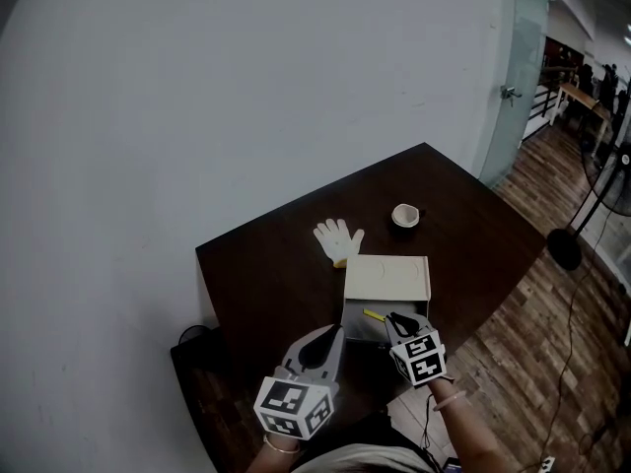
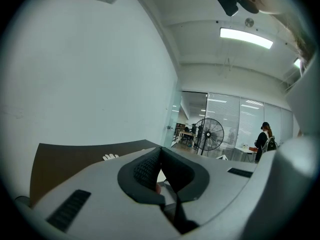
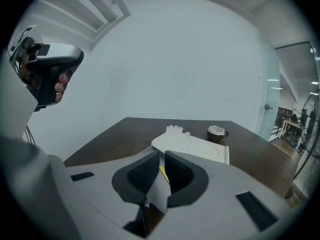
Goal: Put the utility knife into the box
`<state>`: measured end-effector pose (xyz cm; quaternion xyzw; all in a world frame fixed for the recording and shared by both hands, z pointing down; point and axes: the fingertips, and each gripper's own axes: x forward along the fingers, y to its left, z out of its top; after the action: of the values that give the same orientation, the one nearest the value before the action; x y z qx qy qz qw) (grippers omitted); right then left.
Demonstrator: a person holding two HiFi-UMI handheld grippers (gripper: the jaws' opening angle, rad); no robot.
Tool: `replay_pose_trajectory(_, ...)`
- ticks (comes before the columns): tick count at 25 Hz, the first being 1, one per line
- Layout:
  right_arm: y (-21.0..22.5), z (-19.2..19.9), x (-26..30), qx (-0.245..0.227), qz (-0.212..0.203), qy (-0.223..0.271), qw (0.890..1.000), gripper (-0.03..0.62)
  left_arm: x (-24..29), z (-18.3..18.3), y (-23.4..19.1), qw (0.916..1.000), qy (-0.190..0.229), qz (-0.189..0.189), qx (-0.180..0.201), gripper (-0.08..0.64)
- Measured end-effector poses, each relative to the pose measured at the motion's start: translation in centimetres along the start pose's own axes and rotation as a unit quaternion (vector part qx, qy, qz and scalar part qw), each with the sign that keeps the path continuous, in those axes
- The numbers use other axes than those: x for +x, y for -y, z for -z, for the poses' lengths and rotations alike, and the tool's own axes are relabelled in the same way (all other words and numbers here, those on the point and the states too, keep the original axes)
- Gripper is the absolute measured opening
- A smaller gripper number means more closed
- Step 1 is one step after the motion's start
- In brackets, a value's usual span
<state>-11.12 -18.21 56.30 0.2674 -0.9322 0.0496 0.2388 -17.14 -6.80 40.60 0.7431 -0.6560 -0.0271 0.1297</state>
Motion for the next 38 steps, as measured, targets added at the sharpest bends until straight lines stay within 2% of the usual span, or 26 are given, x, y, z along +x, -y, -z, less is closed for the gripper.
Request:
replay_pose_trajectory(18, -2.8, -2.7, -6.5, 0.066, 0.048, 0.062, 0.995, 0.014, -2.9, 0.7, -0.5, 0.9999, -0.002, 0.009, 0.008, 0.017)
replay_pose_trajectory(27, -3.0, -3.8, -9.1, 0.070, 0.055, 0.089, 0.992, 0.009, -2.6, 0.8, 1.1, 0.9998, 0.005, 0.015, 0.012, 0.017)
replay_pose_trajectory(38, -1.8, -5.1, -13.1, 0.066, 0.046, 0.122, 0.989, 0.008, -2.0, 0.7, 3.8, 0.9998, 0.009, 0.001, 0.020, 0.017)
